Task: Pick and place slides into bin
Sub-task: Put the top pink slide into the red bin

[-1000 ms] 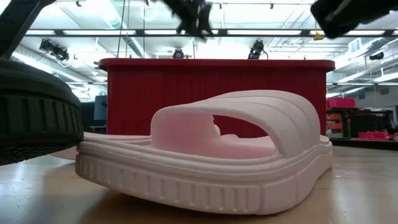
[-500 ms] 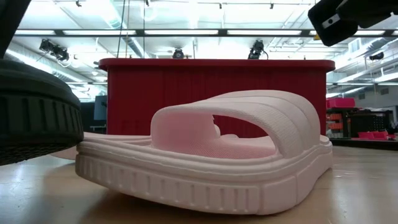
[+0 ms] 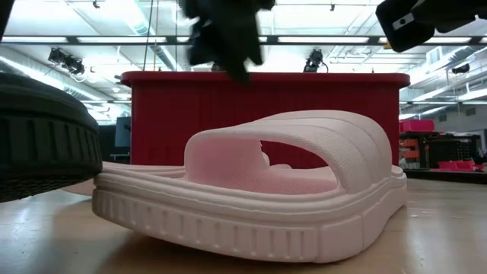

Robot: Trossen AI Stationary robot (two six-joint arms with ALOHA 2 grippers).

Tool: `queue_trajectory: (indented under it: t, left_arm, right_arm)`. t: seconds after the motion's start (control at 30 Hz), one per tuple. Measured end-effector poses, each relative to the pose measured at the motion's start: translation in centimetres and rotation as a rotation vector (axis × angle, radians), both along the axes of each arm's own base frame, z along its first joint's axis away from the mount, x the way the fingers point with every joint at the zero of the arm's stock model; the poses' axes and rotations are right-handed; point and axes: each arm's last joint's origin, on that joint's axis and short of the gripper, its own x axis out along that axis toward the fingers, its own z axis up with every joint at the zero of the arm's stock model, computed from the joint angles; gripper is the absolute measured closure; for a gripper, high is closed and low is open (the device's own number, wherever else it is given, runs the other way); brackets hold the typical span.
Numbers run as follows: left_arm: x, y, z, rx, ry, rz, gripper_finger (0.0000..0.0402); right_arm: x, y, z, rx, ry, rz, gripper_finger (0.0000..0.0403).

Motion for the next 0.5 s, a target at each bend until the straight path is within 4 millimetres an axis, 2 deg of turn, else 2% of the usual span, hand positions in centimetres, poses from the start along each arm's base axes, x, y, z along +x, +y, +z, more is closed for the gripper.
queue_trajectory:
  t: [0.17, 0.33, 0.5]
  left_arm:
    - [-1.9, -1.6, -2.7, 0.082, 0.032, 0.171, 0.0207]
    - [-3.1, -1.4, -4.8, 0.153, 0.024, 0.353, 0.0174]
    - [-3.8, -1.0, -6.7, 0.117, -0.003, 0.492, 0.0149]
  right_arm:
    - [0.0, 0.0, 0.0, 0.001, 0.0, -0.001, 0.0393]
    - [0.0, 0.0, 0.0, 0.001, -0.001, -0.001, 0.0393]
    - [0.0, 0.0, 0.0, 0.0, -0.001, 0.0, 0.0393]
